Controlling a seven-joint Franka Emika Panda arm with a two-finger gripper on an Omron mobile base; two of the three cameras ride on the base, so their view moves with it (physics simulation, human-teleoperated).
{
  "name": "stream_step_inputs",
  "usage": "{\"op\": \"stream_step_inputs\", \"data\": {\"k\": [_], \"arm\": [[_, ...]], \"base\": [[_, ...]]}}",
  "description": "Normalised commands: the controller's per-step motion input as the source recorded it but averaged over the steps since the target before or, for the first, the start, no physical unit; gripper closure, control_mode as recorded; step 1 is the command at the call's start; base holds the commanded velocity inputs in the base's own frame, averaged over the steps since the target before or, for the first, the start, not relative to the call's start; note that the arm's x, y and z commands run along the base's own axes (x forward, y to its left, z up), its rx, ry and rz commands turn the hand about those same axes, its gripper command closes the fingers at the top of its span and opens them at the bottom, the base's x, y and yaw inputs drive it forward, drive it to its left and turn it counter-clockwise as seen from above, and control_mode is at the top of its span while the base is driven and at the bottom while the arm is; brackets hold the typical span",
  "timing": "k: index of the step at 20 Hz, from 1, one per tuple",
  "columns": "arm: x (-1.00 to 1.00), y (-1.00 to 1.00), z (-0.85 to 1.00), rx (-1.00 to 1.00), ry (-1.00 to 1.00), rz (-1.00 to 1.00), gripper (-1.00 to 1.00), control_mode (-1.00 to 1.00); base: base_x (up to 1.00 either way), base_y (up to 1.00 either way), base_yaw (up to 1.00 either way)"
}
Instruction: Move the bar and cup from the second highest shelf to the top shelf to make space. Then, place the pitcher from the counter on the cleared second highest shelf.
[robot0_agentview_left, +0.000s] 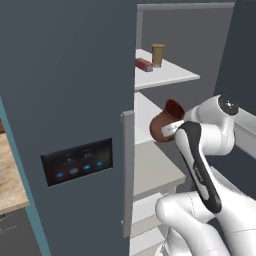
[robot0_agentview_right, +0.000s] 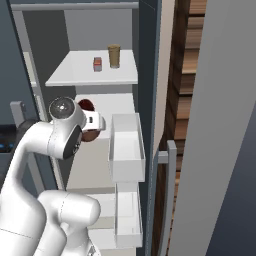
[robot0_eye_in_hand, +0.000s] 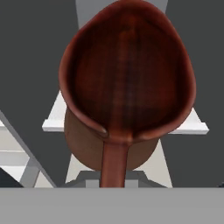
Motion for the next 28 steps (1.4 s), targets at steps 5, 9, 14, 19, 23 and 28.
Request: {"op": "stream_step_inputs", "data": {"k": [5, 9, 14, 19, 23, 28], "arm": [[0.31, 0.0, -0.04, 0.0, 0.0, 0.0, 1.0, -1.0], [0.3, -0.01, -0.12, 0.0, 0.0, 0.0, 1.0, -1.0], [0.28, -0.04, -0.19, 0.0, 0.0, 0.0, 1.0, -1.0], [0.25, -0.04, -0.24, 0.0, 0.0, 0.0, 1.0, -1.0], [0.28, -0.01, -0.16, 0.0, 0.0, 0.0, 1.0, -1.0], [0.27, 0.0, -0.08, 0.0, -0.01, 0.0, 1.0, -1.0]], "base": [[0.0, 0.0, 0.0], [0.0, 0.0, 0.0], [0.0, 0.0, 0.0], [0.0, 0.0, 0.0], [0.0, 0.0, 0.0], [0.0, 0.0, 0.0]]}}
